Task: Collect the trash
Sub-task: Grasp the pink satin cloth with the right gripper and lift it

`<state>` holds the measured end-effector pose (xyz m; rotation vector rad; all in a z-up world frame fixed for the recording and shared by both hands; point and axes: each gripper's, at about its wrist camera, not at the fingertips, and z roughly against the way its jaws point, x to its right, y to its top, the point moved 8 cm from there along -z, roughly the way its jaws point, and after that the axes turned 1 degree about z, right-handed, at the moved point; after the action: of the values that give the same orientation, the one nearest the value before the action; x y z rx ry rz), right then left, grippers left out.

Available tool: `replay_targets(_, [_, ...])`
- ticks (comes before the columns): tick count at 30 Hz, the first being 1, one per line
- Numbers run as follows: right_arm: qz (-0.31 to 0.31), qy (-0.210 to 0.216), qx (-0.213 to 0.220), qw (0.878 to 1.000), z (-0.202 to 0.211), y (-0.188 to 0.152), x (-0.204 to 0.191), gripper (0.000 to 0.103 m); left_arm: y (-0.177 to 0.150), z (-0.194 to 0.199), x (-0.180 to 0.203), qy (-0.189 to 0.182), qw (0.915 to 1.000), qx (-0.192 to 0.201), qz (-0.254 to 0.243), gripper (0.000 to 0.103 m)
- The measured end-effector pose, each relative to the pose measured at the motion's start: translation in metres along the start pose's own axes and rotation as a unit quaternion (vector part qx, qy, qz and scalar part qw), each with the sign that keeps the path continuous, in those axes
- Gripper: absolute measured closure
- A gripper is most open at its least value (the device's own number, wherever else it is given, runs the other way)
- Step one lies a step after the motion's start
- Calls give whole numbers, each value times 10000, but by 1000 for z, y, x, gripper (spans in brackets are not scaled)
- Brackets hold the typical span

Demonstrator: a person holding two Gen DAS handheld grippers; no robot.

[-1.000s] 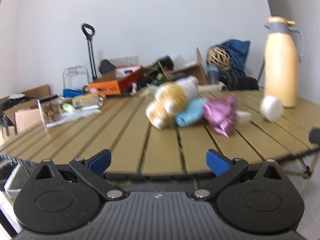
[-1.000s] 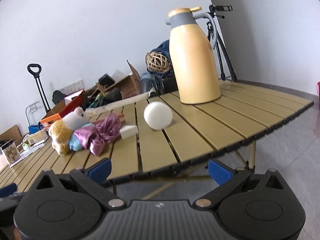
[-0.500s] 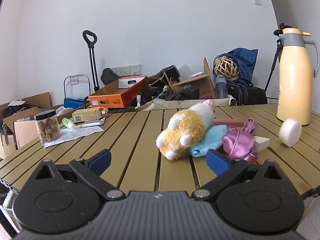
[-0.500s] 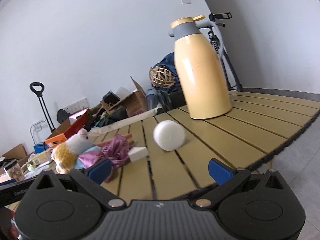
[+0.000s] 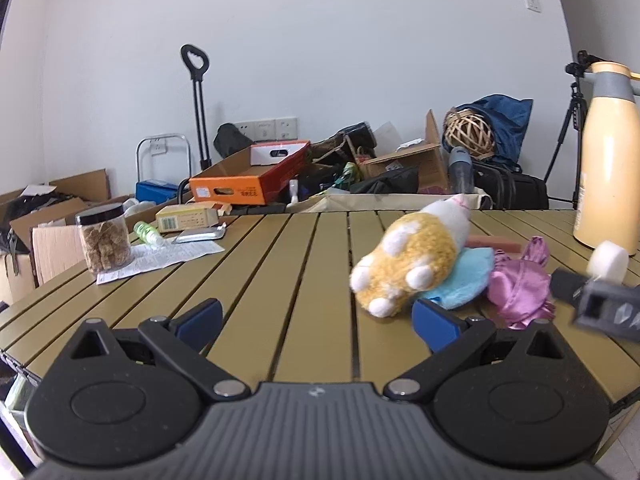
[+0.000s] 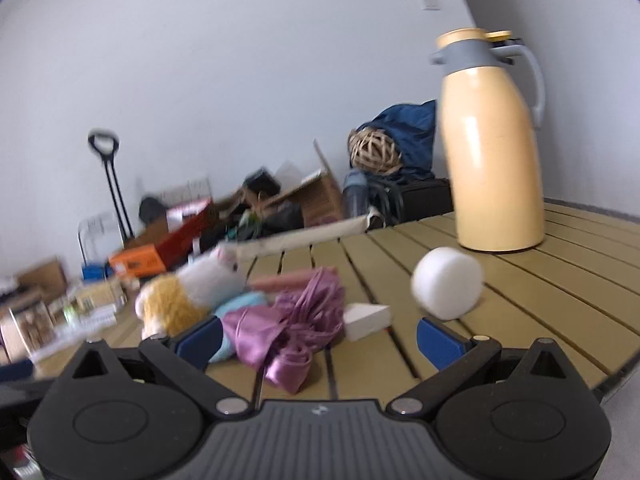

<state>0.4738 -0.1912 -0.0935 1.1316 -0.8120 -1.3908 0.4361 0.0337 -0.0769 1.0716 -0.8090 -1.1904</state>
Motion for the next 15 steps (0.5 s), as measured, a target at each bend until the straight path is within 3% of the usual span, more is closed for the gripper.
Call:
replay_targets(6, [142,46,-209,9997,-29,-1,-22,1,-3,-8,-20,96,9996,-151,240,0])
replay_targets(13, [337,-162,-401,9985,-58,-3,-30,11,-6,-13,-25,117,9992,-235,301,0])
replay_targets(15, [329,-147,-439,9984,-62,-5,-31,19,-7,-14,-24,108,9992,-249,279,0])
